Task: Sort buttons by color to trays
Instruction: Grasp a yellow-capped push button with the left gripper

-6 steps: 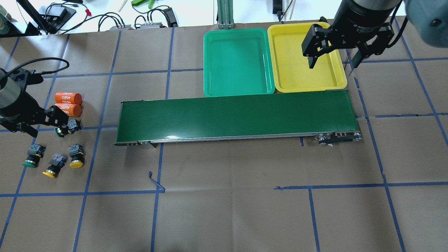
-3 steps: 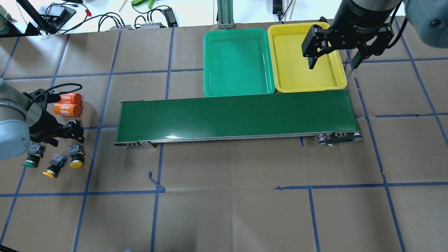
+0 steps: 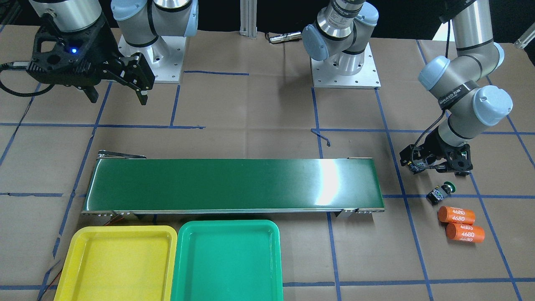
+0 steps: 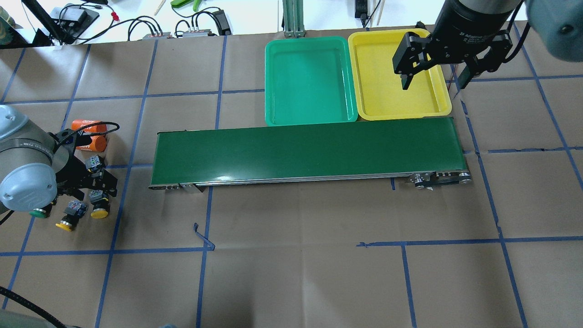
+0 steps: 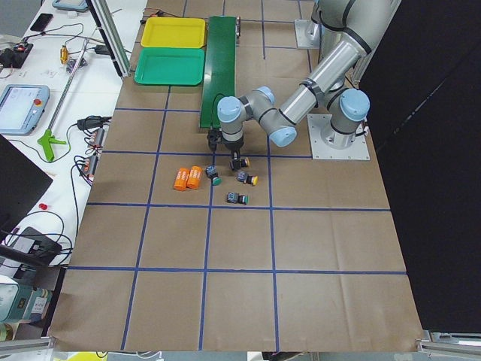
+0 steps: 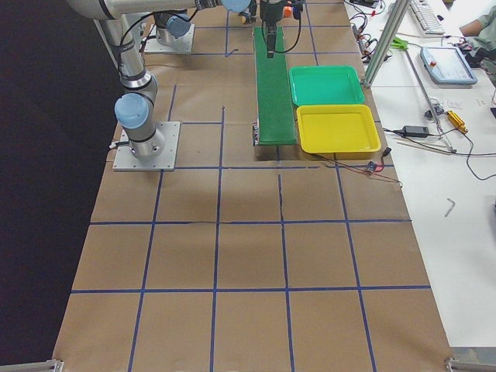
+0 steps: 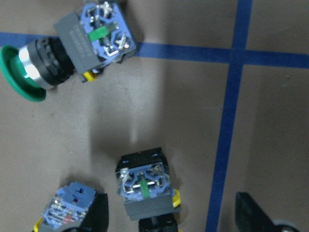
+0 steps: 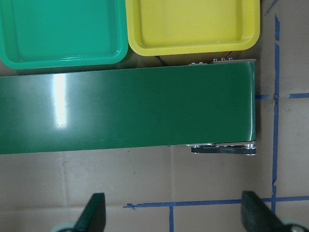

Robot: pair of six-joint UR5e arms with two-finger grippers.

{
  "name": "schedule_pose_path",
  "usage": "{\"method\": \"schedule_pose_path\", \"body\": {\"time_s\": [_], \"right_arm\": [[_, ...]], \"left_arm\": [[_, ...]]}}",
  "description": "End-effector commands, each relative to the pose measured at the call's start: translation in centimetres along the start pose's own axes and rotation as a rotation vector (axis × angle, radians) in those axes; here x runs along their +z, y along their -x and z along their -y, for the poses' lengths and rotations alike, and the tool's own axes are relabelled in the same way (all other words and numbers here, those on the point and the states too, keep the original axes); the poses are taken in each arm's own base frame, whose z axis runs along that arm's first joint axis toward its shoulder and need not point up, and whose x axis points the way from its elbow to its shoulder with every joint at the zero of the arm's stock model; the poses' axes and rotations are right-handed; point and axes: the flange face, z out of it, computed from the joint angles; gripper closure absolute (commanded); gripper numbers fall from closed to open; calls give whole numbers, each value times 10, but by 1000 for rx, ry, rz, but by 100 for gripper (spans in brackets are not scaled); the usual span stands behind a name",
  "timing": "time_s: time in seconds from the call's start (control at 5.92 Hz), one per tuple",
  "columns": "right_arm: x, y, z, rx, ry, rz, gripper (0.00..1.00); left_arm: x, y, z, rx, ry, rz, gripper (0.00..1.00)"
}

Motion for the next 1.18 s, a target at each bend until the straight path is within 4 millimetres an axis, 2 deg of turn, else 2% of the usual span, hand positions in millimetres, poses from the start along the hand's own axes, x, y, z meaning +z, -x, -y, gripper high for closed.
{"method": "schedule_pose_path", "body": {"time_s": [0.0, 0.17, 0.34, 0.51, 0.68, 0.84, 1.01], "right_arm": [[0, 0, 0, 0, 0, 0, 0], [0, 0, 0, 0, 2, 0, 0], [1, 0, 0, 0, 3, 0, 0], [1, 0, 0, 0, 3, 0, 0], [0, 1, -1, -1, 2, 0, 0], [0, 2, -1, -6, 2, 2, 0], [0, 1, -1, -8, 2, 0, 0]], "left_arm": [[8, 1, -1, -25, 30, 9, 8], [15, -1, -2, -46, 58, -5, 14], [20, -2, -1, -38, 68, -10, 30], [25, -4, 1, -34, 75, -13, 56], [23, -2, 2, -31, 73, -11, 71], [19, -5, 4, -21, 60, -7, 92], [-9, -15, 16, 39, 0, 16, 93]]}}
